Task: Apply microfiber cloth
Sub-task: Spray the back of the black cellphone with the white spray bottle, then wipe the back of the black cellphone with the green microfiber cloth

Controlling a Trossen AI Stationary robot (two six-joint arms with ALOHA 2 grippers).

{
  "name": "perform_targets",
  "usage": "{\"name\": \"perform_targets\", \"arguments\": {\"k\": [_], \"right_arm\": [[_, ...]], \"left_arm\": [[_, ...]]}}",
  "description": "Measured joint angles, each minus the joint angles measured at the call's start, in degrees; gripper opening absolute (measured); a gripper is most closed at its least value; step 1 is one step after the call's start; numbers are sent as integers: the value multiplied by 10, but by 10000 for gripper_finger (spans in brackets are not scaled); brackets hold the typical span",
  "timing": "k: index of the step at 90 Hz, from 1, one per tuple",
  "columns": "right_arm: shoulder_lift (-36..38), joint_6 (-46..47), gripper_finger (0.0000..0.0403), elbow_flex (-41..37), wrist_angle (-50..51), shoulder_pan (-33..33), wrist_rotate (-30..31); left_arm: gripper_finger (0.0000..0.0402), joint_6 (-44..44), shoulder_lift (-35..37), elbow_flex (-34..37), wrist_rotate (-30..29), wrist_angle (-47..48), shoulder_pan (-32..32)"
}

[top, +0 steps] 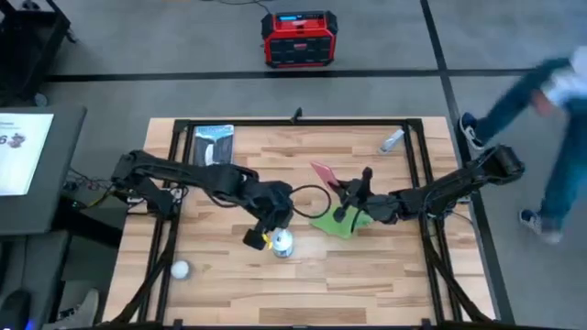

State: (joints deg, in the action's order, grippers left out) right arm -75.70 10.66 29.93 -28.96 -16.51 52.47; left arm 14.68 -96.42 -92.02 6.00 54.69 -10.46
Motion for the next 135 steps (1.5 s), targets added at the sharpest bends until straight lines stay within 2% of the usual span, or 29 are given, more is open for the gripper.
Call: {"name": "perform_targets", "arguments": {"k": [8, 26, 49, 74, 87, 97, 113, 124, 135], "right_arm": [[0, 0, 12, 0, 1, 0, 0], [0, 0, 12, 0, 4, 0, 4], [0, 24, 12, 0, 22, 19, 15], [0, 90, 12, 0, 88, 47, 12], [0, 108, 12, 0, 106, 47, 12], [0, 114, 12, 0, 111, 47, 11], [0, 115, 12, 0, 110, 47, 11], [0, 118, 12, 0, 109, 46, -4], [0, 120, 12, 0, 107, 44, -18]], "left_arm": [[0, 7, 5, 1, -8, -11, 0], [0, 23, 62, -8, -92, -30, -8], [0, 31, 128, -9, -113, -50, -28], [0, -19, 181, -9, -322, -39, -56], [0, -36, 214, -8, -415, -47, -93], [0, -38, 250, 8, -471, -96, -134], [0, -22, 344, 109, -481, -244, -211], [0, -30, 411, 242, -511, -347, -247], [0, -66, 473, 396, -533, -450, -254]]}}
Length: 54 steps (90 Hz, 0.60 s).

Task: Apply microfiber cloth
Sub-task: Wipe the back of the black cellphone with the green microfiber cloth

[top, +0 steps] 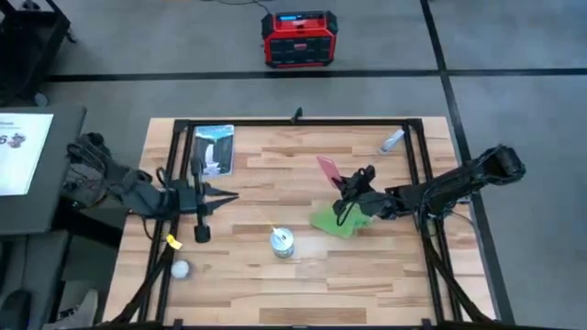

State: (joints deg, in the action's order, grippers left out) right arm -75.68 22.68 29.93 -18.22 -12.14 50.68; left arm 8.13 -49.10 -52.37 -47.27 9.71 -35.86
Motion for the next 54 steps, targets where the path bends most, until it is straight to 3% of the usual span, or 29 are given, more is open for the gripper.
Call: {"name": "perform_targets", "arguments": {"k": [27, 54], "right_arm": [[0, 0, 12, 0, -19, -22, -15], [0, -6, 12, 0, -37, -29, -61]], "left_arm": [[0, -99, 92, 327, -20, -262, 30], [0, -265, 71, 462, 28, -270, 89]]}}
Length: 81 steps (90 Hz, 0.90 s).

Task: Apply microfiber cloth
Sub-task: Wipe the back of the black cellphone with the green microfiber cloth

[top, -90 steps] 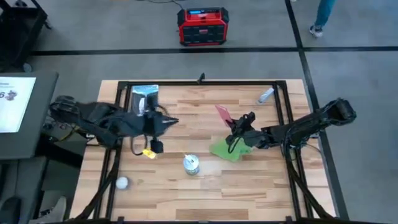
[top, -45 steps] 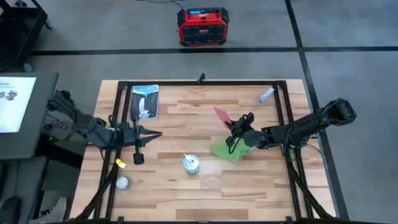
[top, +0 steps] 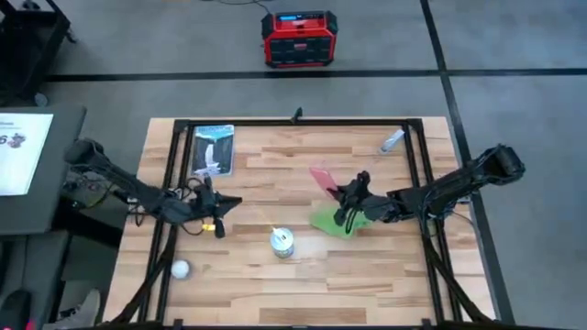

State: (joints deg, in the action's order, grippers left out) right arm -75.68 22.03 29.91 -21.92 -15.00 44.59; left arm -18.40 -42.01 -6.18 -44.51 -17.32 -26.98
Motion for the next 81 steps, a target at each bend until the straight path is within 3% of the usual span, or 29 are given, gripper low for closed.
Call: {"name": "perform_targets", "arguments": {"k": [19, 35, 47, 81], "right_arm": [[0, -25, 12, 0, -1, 3, -14], [0, -31, 12, 0, 0, 21, -15], [1, -32, 12, 0, 2, 32, -26], [12, -45, 12, 0, 3, 39, -42]], "left_arm": [[1, -60, -47, 26, 57, -56, 38], [13, 62, -90, 25, 151, -161, 87], [28, 94, -122, 24, 256, -207, 137], [31, 110, -144, 23, 259, -212, 188]]}}
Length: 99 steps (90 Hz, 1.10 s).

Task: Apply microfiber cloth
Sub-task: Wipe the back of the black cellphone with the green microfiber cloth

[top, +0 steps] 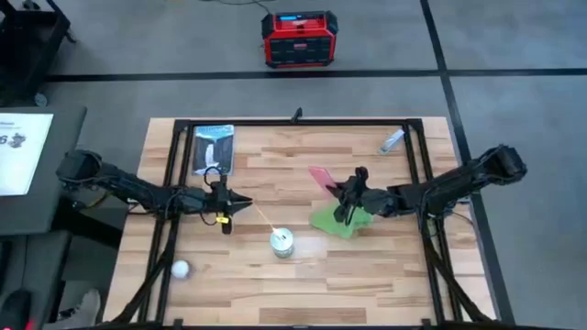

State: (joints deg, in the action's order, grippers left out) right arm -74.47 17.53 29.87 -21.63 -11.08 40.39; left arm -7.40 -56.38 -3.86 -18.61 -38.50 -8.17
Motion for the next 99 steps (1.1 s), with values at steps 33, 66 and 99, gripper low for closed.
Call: {"name": "perform_targets", "arguments": {"k": [33, 66, 99], "right_arm": [[3, -19, 12, 0, 0, 47, 0], [3, -28, 12, 0, -13, 69, -31], [3, -54, 12, 0, -16, 78, -37]], "left_arm": [[70, 6, -17, 0, -2, 86, 135], [153, 18, -149, -25, -1, -35, 196], [169, -17, -320, -111, -18, -58, 200]]}}
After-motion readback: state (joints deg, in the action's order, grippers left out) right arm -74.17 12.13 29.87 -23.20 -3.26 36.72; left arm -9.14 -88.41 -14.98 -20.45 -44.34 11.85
